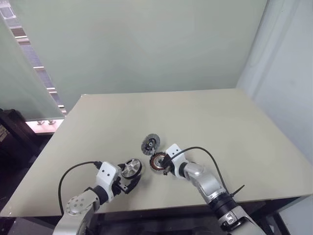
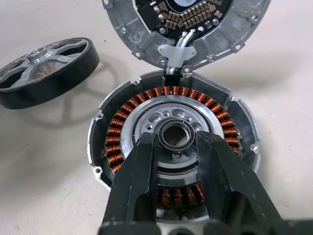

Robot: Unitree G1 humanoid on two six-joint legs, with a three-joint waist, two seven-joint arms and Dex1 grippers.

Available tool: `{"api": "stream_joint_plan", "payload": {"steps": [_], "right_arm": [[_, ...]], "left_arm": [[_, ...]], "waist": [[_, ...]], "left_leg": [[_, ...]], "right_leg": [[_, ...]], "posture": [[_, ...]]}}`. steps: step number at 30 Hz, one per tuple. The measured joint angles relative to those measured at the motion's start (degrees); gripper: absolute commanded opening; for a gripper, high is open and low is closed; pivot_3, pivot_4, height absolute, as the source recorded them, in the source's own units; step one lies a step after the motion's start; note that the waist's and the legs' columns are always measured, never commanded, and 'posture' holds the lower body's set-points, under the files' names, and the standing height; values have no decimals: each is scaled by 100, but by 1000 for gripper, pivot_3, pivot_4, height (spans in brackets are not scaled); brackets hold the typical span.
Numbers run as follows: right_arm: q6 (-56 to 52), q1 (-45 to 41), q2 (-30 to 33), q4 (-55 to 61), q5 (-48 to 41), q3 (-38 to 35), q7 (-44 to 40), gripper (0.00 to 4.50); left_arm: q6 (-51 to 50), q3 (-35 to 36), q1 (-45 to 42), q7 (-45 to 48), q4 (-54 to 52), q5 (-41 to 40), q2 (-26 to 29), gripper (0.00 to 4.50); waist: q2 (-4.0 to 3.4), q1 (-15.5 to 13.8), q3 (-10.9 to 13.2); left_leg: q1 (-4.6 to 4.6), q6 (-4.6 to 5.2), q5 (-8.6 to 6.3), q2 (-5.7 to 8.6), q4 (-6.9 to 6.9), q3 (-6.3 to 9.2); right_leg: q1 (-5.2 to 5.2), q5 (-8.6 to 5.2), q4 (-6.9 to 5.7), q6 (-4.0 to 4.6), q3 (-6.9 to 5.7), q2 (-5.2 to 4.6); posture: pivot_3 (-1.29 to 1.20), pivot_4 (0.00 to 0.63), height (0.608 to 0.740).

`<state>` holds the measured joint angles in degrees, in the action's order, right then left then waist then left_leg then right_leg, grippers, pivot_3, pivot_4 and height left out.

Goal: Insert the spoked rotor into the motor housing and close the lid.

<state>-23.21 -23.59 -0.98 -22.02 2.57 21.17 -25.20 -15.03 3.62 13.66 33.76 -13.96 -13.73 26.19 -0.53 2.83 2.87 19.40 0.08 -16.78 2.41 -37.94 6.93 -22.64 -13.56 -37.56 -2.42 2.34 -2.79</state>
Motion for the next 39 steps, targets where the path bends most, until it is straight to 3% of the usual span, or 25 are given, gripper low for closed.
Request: {"api": "stream_joint_plan", "payload": {"steps": [39], "right_arm": [[152,-39,-28,-148,59,-6,6,1165]], "left_arm": [[48,59,14,68,43,-54,-27,4500]], "waist": [[0,-1,0]], "left_leg": [[1,-1,0,0,0,1]], "right_leg": [[-10,0,0,0,0,0]], "posture": [[0,0,740]]}}
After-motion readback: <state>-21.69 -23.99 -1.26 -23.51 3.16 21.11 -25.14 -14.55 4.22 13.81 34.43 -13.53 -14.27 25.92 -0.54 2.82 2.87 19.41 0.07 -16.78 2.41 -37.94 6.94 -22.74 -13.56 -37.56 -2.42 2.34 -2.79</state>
